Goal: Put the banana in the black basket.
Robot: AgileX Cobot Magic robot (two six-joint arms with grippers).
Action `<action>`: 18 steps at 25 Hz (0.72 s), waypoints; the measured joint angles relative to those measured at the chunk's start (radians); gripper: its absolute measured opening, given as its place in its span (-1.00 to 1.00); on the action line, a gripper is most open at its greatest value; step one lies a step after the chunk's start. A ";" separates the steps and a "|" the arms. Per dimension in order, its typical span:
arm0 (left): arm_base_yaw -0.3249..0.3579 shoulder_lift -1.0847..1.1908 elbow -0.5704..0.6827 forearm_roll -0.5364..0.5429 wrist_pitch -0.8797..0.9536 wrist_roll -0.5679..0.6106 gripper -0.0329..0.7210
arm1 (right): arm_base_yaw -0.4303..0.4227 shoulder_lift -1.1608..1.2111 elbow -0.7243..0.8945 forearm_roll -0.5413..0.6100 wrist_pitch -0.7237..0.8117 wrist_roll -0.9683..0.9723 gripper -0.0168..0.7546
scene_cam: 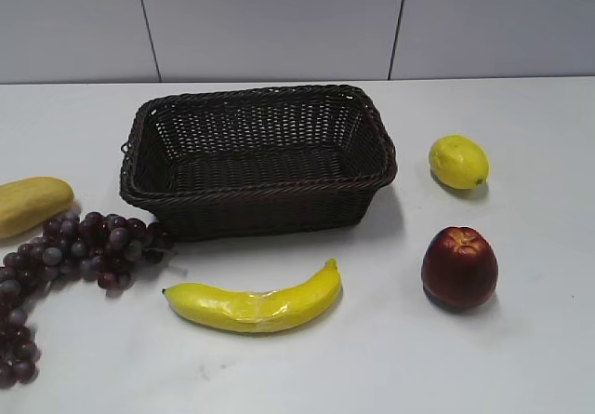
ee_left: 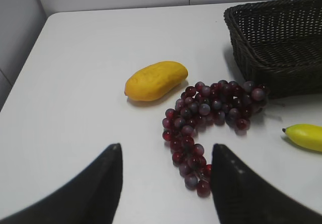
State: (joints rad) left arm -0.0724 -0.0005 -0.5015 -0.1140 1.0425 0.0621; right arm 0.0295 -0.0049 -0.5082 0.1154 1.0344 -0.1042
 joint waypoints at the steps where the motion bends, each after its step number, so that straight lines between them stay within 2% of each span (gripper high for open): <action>1: 0.000 0.000 0.000 0.000 0.000 0.000 0.53 | 0.000 0.000 0.000 0.000 0.001 0.000 0.58; 18: 0.000 0.000 0.000 0.000 0.000 0.000 0.53 | 0.000 0.000 0.000 0.000 0.001 0.000 0.58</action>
State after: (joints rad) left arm -0.0724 -0.0005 -0.5015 -0.1140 1.0425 0.0621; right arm 0.0295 -0.0049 -0.5082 0.1154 1.0353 -0.1042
